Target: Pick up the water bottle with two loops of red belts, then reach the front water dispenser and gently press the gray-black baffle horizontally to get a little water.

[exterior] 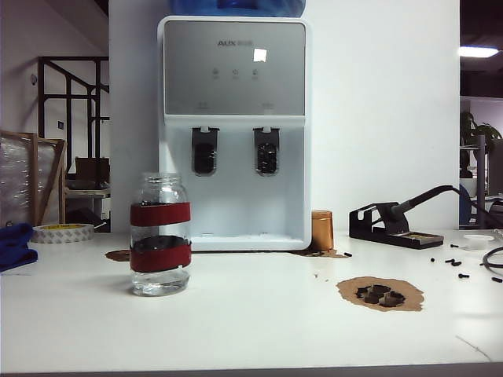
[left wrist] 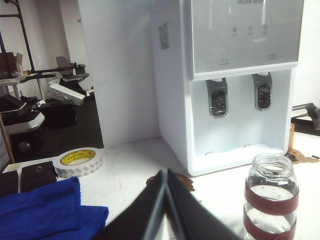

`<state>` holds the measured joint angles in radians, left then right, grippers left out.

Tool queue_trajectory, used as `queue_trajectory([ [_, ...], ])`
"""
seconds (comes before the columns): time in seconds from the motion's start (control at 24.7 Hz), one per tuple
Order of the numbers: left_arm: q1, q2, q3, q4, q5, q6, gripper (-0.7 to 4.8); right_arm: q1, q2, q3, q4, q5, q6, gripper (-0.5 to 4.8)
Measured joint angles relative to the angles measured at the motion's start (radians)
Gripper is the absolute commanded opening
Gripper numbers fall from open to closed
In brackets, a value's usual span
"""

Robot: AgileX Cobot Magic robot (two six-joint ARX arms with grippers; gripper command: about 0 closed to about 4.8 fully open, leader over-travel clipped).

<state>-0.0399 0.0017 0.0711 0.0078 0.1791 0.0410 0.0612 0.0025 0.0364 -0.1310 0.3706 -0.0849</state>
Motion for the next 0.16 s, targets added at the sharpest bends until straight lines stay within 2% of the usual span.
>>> queue_trajectory([
  [0.16, 0.000, 0.000, 0.000, 0.000, 0.000, 0.000, -0.05, 0.000, 0.000, 0.000, 0.000, 0.000, 0.000, 0.03],
])
